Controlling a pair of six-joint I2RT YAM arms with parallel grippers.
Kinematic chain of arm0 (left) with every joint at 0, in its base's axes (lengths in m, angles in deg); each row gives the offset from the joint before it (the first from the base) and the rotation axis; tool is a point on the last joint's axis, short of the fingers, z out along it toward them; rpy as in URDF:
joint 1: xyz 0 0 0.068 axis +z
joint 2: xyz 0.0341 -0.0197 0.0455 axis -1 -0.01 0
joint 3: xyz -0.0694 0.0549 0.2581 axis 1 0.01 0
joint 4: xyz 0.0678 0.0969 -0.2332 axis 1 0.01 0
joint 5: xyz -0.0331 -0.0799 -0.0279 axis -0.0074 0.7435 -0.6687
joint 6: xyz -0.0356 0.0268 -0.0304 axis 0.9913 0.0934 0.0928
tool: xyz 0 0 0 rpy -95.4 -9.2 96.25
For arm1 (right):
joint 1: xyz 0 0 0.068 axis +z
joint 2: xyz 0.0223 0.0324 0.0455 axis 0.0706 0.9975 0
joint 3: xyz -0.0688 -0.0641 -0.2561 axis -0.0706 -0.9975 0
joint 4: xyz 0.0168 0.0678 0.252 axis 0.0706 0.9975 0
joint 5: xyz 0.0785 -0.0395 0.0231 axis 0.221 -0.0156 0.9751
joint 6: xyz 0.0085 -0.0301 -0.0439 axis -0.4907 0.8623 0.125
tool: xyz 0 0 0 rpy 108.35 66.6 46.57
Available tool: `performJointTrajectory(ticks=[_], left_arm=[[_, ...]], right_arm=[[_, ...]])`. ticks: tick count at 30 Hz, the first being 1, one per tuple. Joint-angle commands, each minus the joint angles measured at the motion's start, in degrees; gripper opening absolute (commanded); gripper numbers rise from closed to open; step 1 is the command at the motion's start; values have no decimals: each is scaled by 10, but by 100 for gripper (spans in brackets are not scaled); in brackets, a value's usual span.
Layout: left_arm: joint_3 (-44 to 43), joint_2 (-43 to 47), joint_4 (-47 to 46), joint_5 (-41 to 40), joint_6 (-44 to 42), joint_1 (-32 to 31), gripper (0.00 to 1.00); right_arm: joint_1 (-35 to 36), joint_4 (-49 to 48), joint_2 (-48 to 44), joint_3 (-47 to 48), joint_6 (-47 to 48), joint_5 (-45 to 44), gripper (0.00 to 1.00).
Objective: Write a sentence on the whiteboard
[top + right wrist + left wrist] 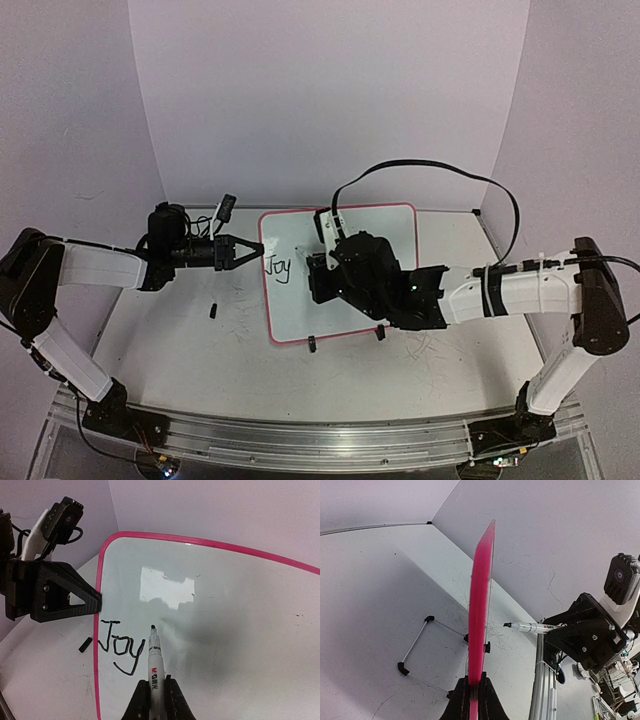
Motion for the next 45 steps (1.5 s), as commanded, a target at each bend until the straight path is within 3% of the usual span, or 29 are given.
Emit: performJointTrajectory(ticks=[1,33,45], left_arm=[[-8,30,-17,2,-7,2,0],[-10,35,-15,3,-7,2,0],[-14,30,-14,7,-5,2,0]], right_arm=[[-5,-5,15,27,-9,-3,0],[-12,42,26,24,-51,-32,0],[-11,-8,-12,-16,-35,29,0]])
